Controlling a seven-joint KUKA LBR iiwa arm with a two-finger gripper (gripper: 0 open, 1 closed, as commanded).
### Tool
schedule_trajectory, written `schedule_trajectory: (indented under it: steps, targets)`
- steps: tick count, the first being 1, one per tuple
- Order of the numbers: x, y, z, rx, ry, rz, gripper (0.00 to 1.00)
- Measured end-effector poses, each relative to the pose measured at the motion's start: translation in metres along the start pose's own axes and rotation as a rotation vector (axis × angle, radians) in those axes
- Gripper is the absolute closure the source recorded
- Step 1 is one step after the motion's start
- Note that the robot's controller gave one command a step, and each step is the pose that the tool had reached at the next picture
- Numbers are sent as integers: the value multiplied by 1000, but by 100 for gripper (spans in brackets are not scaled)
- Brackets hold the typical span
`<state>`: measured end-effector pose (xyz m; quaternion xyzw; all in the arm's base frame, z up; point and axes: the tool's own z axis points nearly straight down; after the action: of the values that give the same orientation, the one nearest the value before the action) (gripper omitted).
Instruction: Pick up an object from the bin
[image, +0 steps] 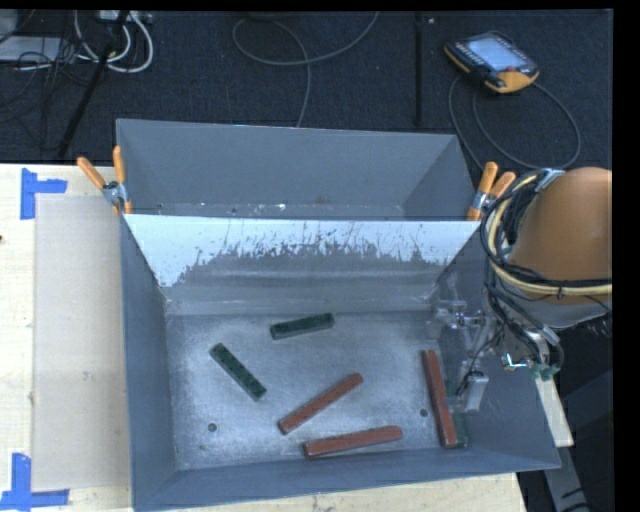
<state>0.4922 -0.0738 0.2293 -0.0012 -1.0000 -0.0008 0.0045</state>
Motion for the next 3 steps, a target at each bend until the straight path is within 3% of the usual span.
schedule_trajectory:
  steps: [1, 2, 3]
  targets:
    - [-2, 0, -4, 1, -8, -3, 0]
    - [-15, 41, 50, 3, -15, -40, 0]
    - [-1, 52, 115, 0, -11, 66, 0]
